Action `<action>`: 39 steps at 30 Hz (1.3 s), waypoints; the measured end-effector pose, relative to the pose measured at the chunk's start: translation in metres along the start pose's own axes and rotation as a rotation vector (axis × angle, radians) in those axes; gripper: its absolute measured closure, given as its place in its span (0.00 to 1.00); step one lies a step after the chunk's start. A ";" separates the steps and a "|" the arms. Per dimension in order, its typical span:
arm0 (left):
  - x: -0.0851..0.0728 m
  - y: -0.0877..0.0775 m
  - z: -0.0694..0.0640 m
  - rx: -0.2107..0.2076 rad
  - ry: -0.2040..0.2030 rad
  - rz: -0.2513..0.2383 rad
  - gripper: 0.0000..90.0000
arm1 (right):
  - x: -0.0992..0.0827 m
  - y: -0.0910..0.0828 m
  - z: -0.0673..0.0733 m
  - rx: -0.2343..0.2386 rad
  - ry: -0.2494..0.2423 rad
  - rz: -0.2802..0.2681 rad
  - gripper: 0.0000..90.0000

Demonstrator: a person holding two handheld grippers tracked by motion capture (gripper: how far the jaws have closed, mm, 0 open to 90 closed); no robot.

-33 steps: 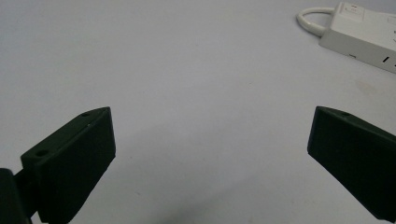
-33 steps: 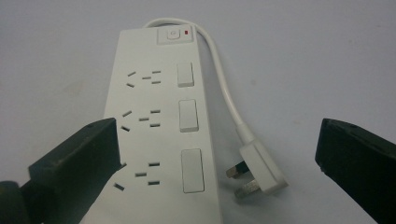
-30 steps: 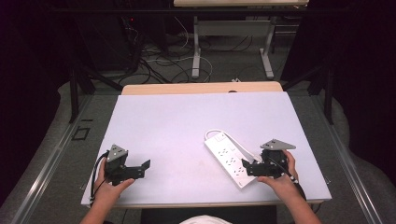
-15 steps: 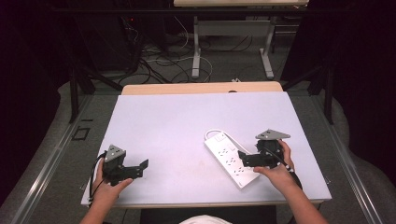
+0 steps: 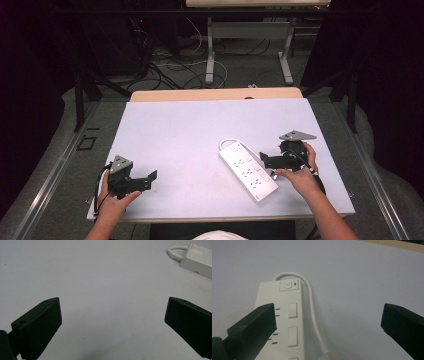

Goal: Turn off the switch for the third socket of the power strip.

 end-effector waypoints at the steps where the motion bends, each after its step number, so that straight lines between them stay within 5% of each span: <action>1: 0.000 0.000 0.001 0.003 0.000 -0.003 0.01 | 0.000 0.000 -0.003 -0.007 0.005 -0.004 0.00; 21: 0.001 0.001 0.003 0.007 -0.015 -0.012 0.01 | -0.019 -0.007 -0.061 -0.101 0.140 -0.058 0.00; 39: 0.001 0.002 0.007 0.005 -0.019 -0.010 0.01 | -0.039 0.000 -0.081 -0.132 0.171 -0.053 0.00</action>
Point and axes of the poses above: each handheld gripper's, and its own axes: y roughly forward along the jaws, x roughly out of its top, z roughly to its left, the point moved 7 cm from there along y, roughly forward along the jaws, and after that the axes turned 2 degrees about -x, right-handed, at the moved point
